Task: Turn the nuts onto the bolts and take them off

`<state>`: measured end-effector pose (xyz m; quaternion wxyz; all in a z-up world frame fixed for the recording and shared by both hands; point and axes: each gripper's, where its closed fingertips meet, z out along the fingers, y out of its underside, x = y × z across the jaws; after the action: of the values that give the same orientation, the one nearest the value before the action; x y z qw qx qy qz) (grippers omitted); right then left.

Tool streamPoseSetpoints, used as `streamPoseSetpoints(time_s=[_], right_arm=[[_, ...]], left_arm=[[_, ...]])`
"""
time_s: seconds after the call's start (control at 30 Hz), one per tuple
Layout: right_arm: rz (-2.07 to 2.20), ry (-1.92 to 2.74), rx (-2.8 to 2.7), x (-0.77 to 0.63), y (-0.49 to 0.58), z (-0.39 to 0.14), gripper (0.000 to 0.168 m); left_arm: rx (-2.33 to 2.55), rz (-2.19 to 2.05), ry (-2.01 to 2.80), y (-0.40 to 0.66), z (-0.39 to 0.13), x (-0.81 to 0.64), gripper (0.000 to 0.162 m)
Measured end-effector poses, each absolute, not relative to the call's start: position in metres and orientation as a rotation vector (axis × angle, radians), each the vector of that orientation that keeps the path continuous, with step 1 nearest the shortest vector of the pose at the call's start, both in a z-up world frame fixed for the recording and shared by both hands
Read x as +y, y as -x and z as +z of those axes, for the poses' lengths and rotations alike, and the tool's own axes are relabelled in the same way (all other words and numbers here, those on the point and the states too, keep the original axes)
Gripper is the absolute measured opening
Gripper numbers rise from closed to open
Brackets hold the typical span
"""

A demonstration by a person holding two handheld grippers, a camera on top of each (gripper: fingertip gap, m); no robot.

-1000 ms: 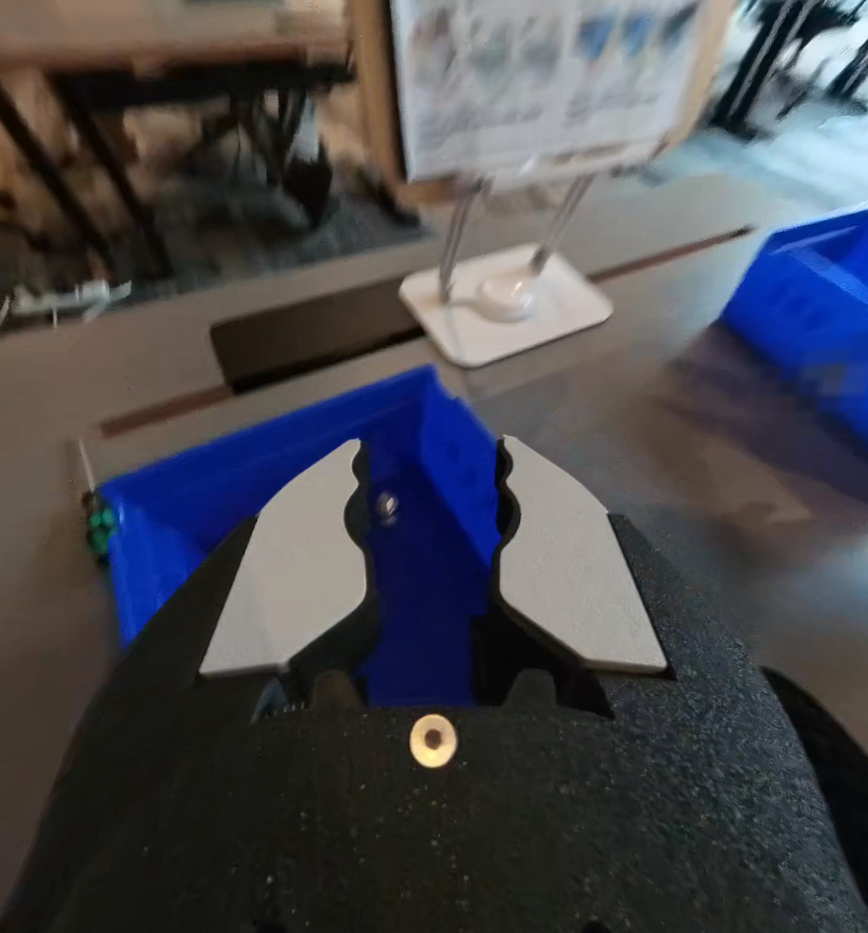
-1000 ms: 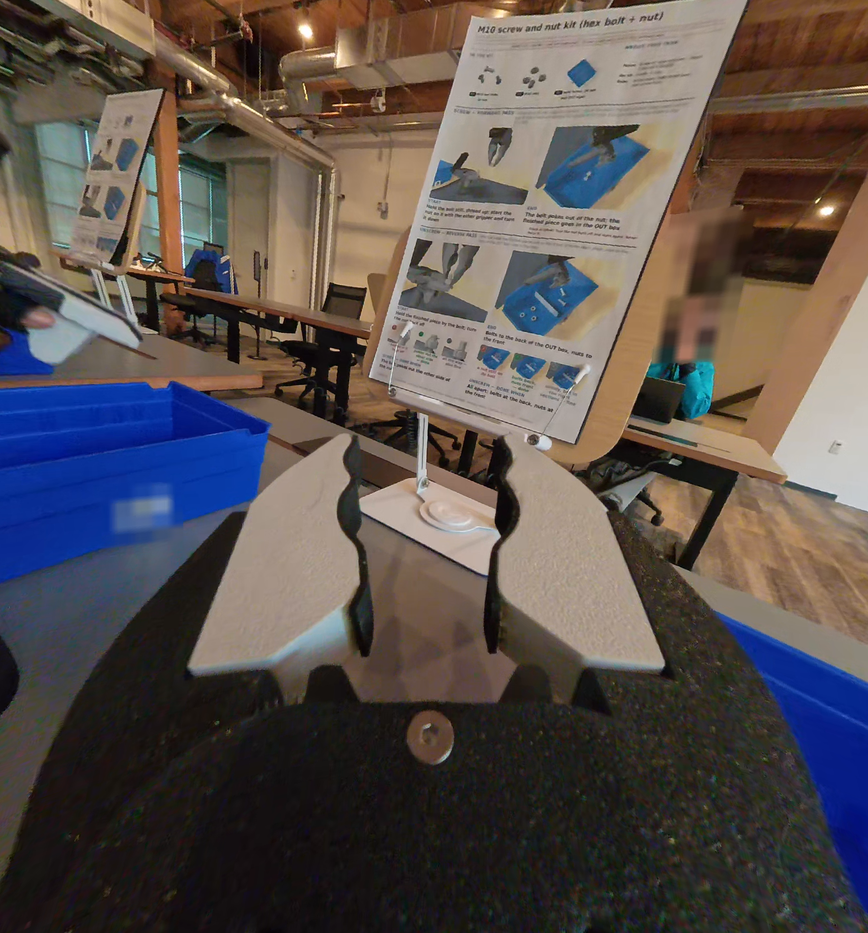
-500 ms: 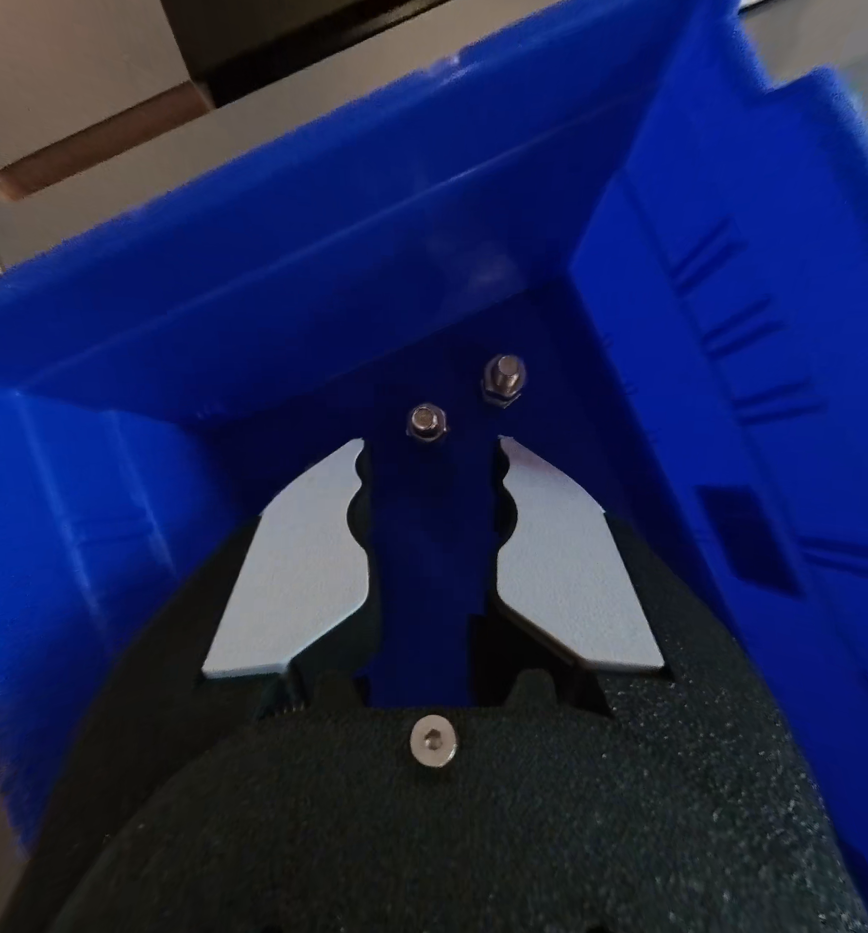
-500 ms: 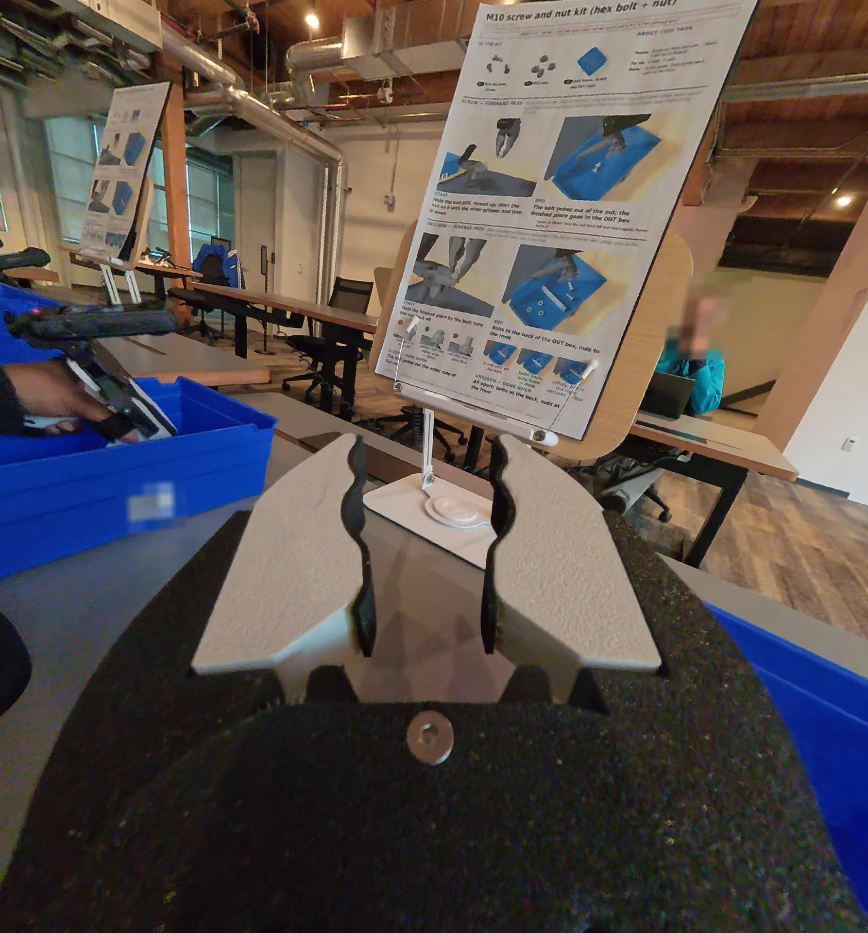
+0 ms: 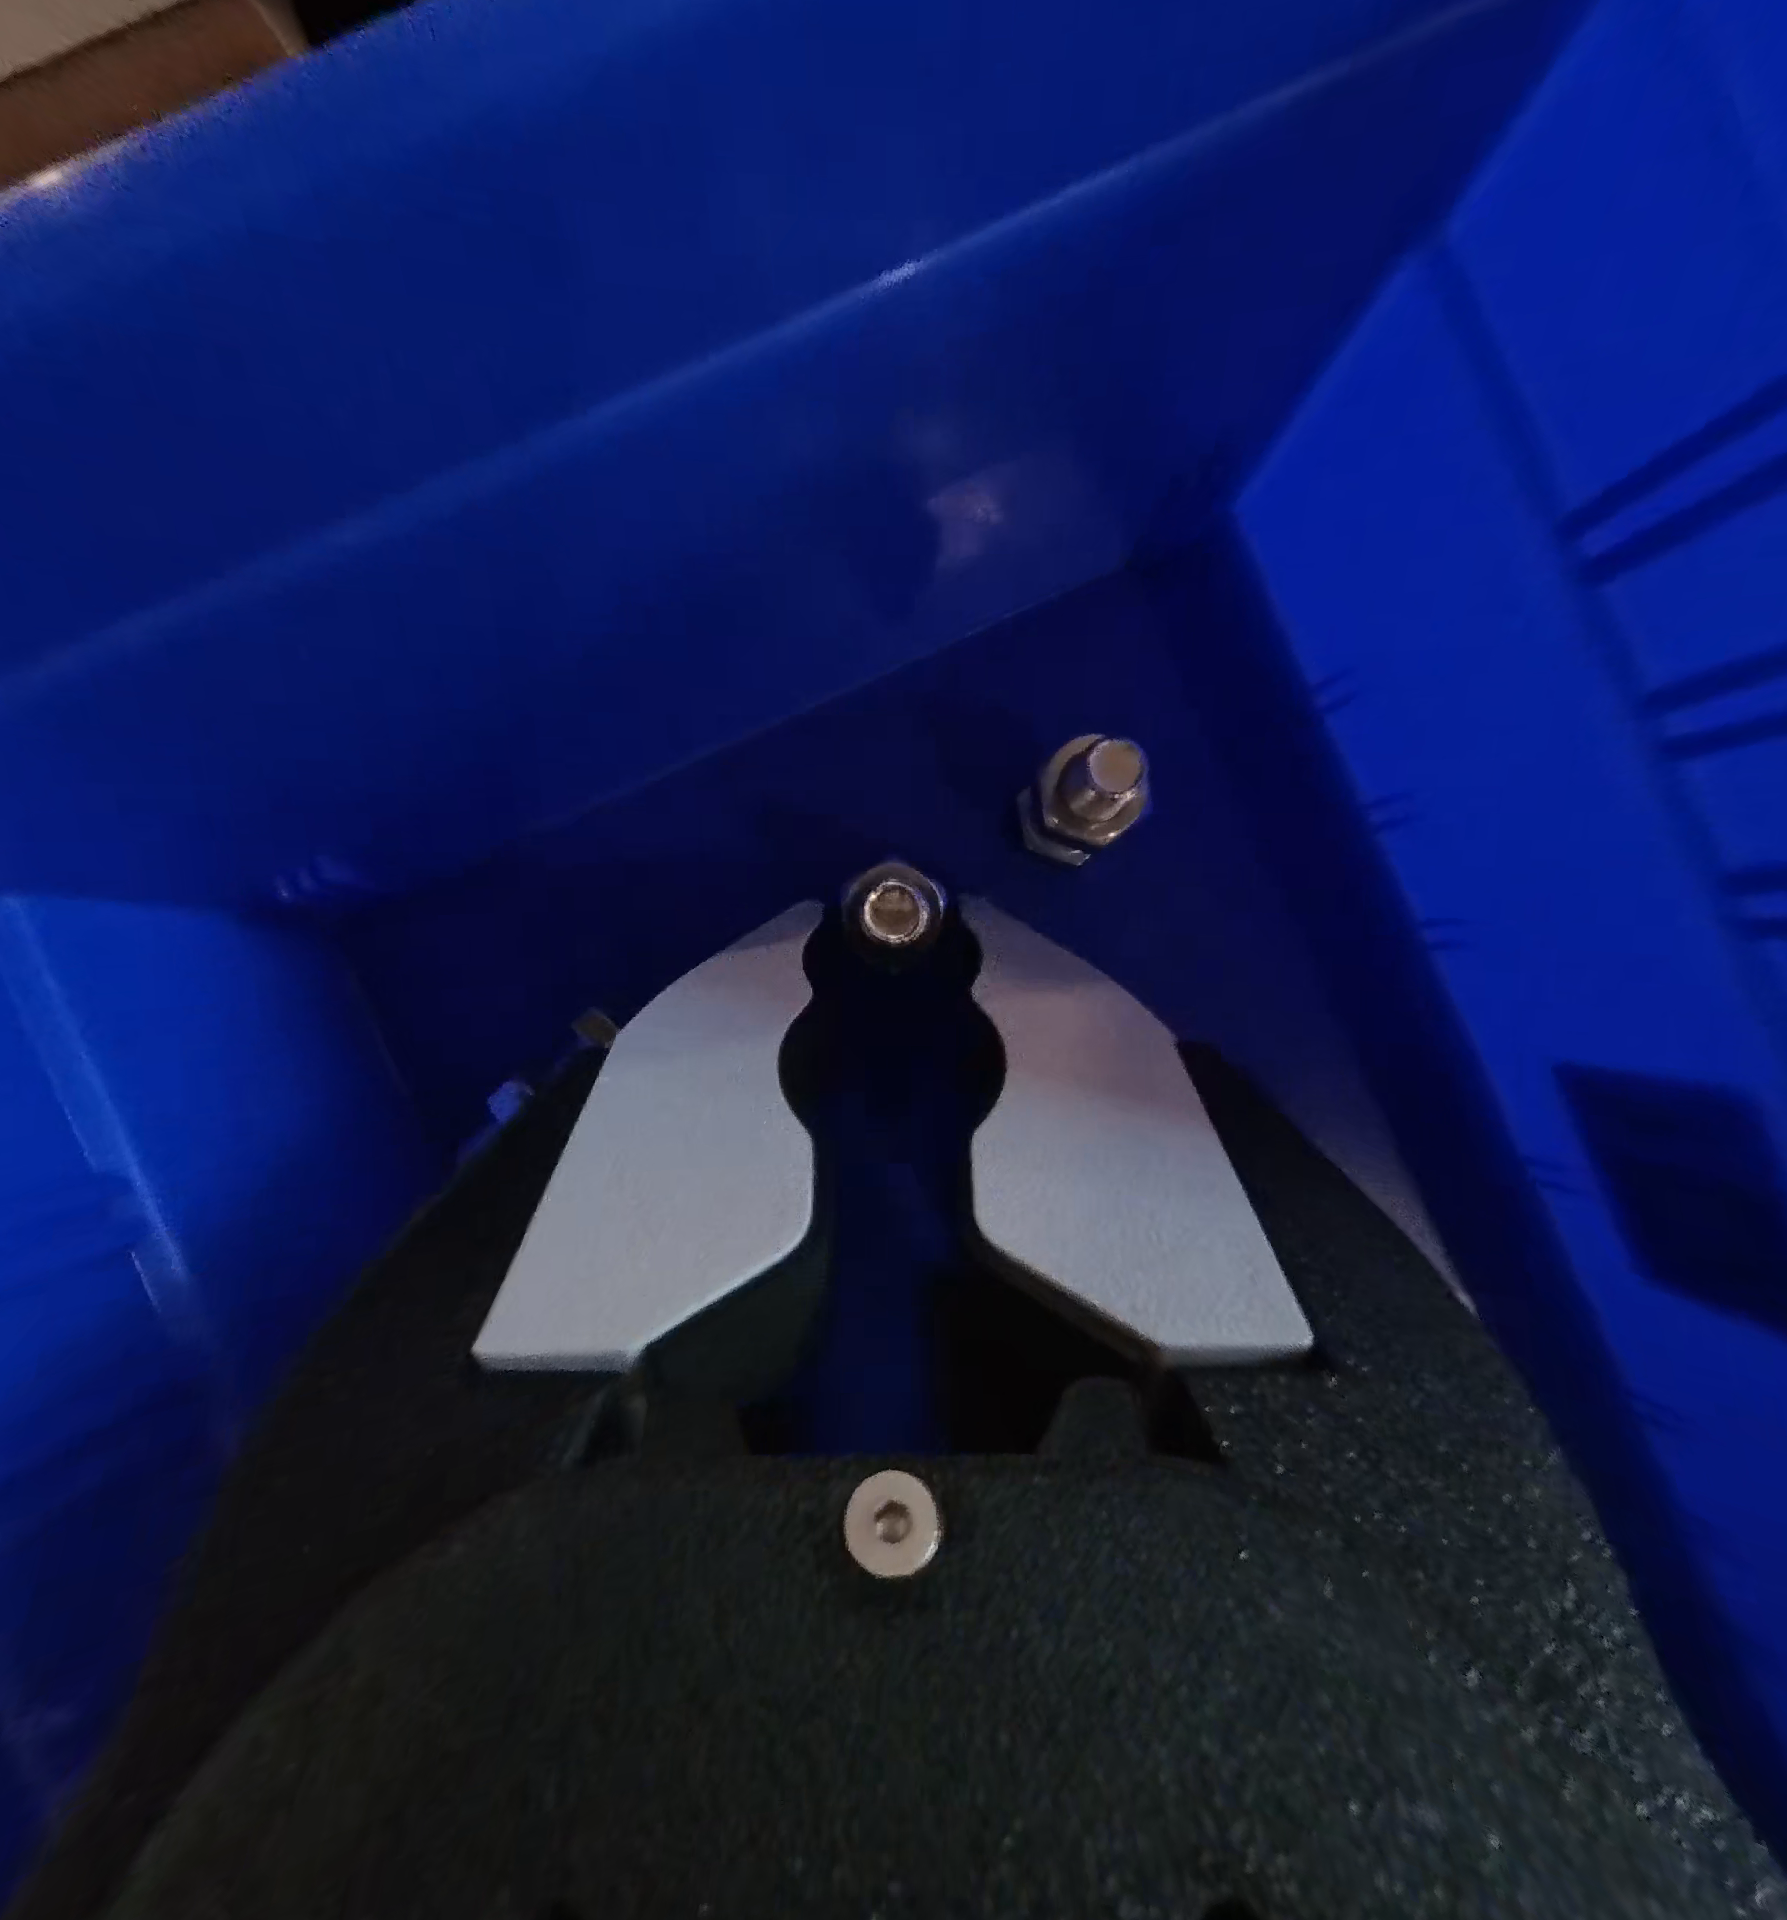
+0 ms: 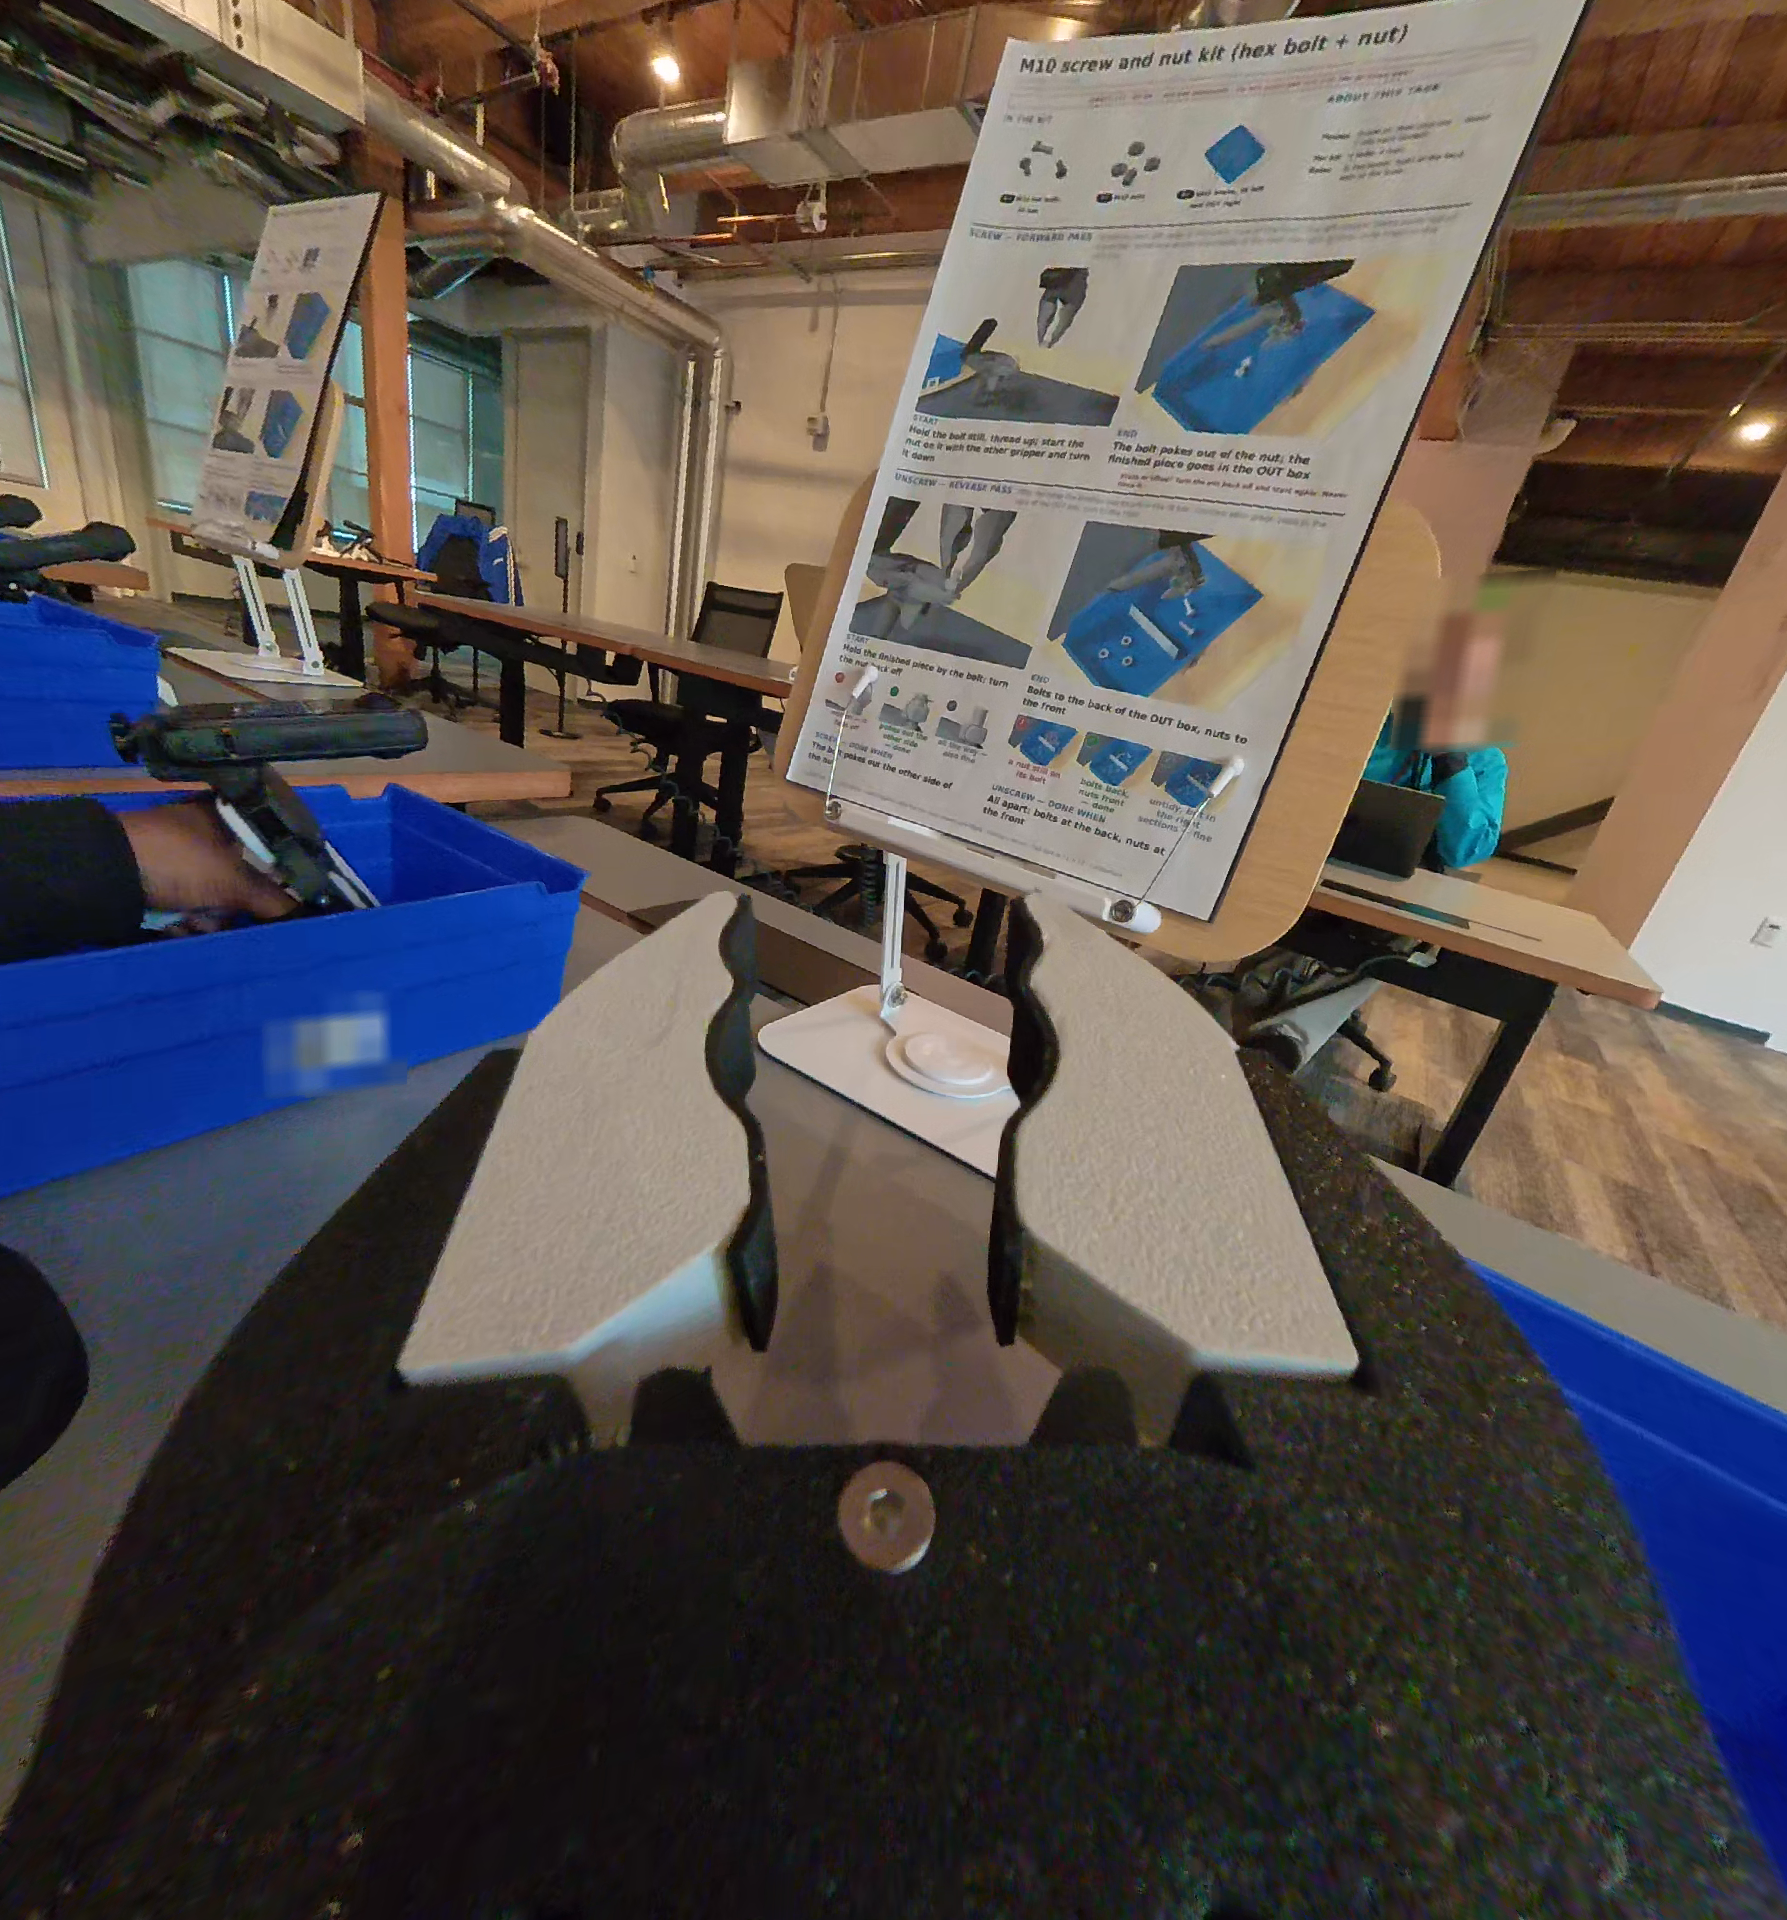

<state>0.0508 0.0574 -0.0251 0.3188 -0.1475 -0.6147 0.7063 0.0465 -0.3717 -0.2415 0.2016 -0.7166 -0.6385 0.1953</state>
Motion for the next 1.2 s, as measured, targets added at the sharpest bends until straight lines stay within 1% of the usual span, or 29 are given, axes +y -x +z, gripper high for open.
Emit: streamPoseSetpoints(time_s=[0.17, 0.3, 0.5, 0.67, 0.77, 0.93, 1.0, 1.2], right_arm=[[1.851, 0.383, -1.626, 0.056, -0.051, -0.026, 0.045], [1.844, 0.369, -1.635, 0.054, -0.052, -0.025, 0.044], [1.819, 0.3, -1.669, 0.05, -0.06, -0.021, 0.041], [1.779, 0.137, -1.779, 0.038, -0.079, -0.016, 0.039], [1.746, -0.071, -1.924, 0.023, -0.104, -0.019, 0.038], [1.602, -0.72, -2.261, 0.003, -0.173, -0.048, 0.035], [1.514, -0.923, -2.319, 0.0, -0.191, -0.056, 0.031], [1.228, -1.346, -2.449, -0.005, -0.225, -0.076, 0.029]], left_arm=[[-1.734, 0.581, 2.073, -0.055, -0.231, -0.367, 0.019], [-1.62, 0.669, 2.083, -0.061, -0.195, -0.349, 0.019], [-1.262, 0.647, 2.115, -0.081, -0.133, -0.266, 0.019], [-0.957, 0.513, 2.193, -0.112, -0.113, -0.188, 0.019], [-0.783, 0.391, 2.225, -0.135, -0.112, -0.143, 0.019], [-0.511, 0.117, 2.289, -0.178, -0.123, -0.076, 0.019], [-0.422, 0.027, 2.306, -0.193, -0.127, -0.056, 0.019], [-0.248, -0.094, 2.357, -0.22, -0.135, -0.019, 0.019]])
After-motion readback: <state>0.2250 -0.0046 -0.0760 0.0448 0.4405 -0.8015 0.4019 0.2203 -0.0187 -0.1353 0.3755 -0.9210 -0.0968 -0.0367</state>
